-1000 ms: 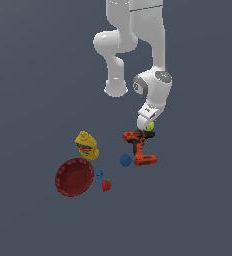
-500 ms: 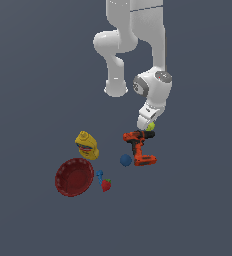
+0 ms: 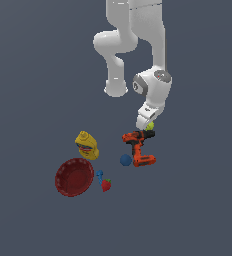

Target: Pick up a designated object from a clutter of objects.

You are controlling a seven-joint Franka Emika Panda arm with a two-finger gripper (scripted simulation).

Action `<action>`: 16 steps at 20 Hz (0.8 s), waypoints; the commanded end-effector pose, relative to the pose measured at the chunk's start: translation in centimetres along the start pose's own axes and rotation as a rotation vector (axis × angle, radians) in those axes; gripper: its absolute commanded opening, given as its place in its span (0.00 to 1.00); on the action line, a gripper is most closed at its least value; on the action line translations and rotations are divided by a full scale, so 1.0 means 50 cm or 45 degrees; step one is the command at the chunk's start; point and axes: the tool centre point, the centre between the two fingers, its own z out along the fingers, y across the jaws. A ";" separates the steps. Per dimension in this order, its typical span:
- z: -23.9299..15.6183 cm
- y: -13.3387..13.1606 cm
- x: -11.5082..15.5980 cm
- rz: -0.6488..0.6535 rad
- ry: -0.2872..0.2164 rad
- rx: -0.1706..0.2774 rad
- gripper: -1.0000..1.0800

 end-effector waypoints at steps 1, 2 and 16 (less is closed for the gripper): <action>-0.014 0.016 0.004 0.003 0.008 -0.004 0.00; -0.019 0.021 0.004 0.003 0.008 -0.004 0.00; -0.159 0.168 -0.002 0.001 0.006 0.006 0.00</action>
